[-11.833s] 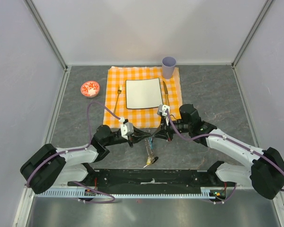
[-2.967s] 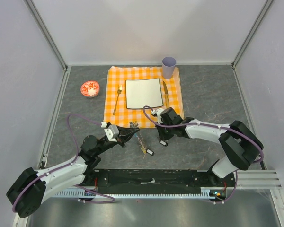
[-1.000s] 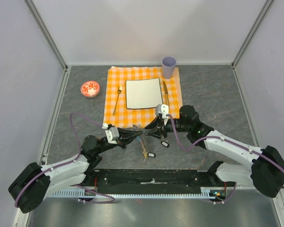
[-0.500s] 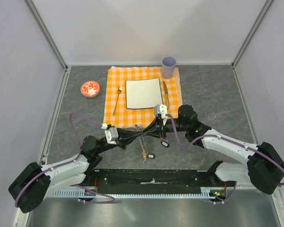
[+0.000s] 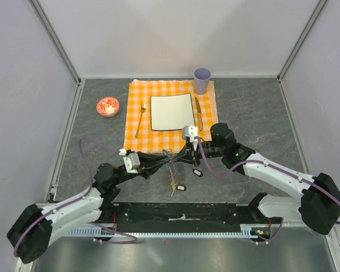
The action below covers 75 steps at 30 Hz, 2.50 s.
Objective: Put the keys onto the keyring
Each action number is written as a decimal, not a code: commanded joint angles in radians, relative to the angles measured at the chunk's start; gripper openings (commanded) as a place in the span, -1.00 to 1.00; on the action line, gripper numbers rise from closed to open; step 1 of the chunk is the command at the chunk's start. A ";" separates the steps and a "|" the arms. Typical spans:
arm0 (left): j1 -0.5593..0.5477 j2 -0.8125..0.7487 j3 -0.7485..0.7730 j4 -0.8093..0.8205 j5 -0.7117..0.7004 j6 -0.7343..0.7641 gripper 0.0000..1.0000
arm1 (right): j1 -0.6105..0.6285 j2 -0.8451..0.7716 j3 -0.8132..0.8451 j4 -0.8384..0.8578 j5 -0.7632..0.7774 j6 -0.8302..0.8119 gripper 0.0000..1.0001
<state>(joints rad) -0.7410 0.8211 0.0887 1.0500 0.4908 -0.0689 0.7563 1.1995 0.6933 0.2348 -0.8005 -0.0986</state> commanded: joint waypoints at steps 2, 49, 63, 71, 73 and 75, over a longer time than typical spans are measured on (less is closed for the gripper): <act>-0.004 -0.160 0.049 -0.243 -0.096 0.110 -0.25 | 0.001 -0.044 0.109 -0.233 0.096 -0.119 -1.00; -0.080 -0.094 0.138 -0.466 0.031 0.282 -0.36 | 0.190 0.153 0.486 -0.795 0.334 -0.449 -1.00; -0.080 -0.046 0.166 -0.512 -0.008 0.284 -0.46 | 0.204 0.155 0.503 -0.808 0.339 -0.458 -1.00; -0.080 -0.042 0.167 -0.528 -0.028 0.287 -0.67 | 0.204 0.149 0.499 -0.808 0.345 -0.461 -1.00; -0.080 -0.036 0.167 -0.530 -0.034 0.285 -0.64 | 0.204 0.144 0.499 -0.810 0.351 -0.460 -1.00; -0.081 -0.034 0.166 -0.530 -0.038 0.287 -0.51 | 0.204 0.140 0.497 -0.810 0.357 -0.458 -1.00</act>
<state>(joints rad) -0.8162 0.7765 0.2241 0.5434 0.4740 0.1825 0.9527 1.3567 1.1488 -0.5846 -0.4454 -0.5480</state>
